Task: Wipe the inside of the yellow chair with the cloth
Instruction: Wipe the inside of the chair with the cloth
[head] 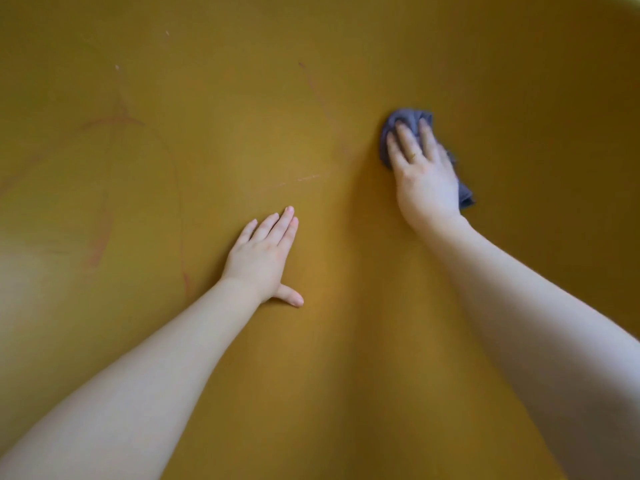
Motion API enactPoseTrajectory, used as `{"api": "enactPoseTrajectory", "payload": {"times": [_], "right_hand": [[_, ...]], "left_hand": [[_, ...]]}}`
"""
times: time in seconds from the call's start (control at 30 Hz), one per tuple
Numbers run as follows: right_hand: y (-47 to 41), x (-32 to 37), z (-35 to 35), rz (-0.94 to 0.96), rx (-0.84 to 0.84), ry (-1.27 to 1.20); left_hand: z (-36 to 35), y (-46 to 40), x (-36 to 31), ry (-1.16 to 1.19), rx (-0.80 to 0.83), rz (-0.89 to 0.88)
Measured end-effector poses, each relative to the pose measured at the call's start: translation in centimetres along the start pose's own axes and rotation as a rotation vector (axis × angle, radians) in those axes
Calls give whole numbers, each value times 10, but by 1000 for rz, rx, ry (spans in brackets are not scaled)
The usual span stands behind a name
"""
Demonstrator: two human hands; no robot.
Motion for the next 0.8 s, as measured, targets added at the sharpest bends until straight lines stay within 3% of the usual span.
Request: {"api": "enactPoseTrajectory", "payload": {"times": [0.07,0.13,0.3,0.43,0.53,0.67,0.8], "right_hand": [[-5,-1,3,-130,-34,-56],[0,22,-11,-142,-65,-136],[39,101,-45,97,144,-360],[35,84,-37,242,314,-171],[7,29,-9,158,256,-73],[-8,-30,39,-14,-20,-45],[-6,-12,19,-122,-47,-89]], "left_hand": [[-1,-2,1,9,-8,-6],[-1,-3,1,14,-19,-8],[0,-1,-1,13,-23,-2],[4,3,-2,20,4,5],[9,5,-4,14,27,7],[12,7,-5,-9,65,18],[17,5,-8,-4,95,24]]}}
Point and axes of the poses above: each hand's wrist, its own y-axis away from the middle knuckle, its own z-axis out of the back of the hand, x = y × z, the point moved 2 cm from there along -y, towards the middle knuckle, and after that the axes turned 10 degrees about x, right-handed, at the moved point
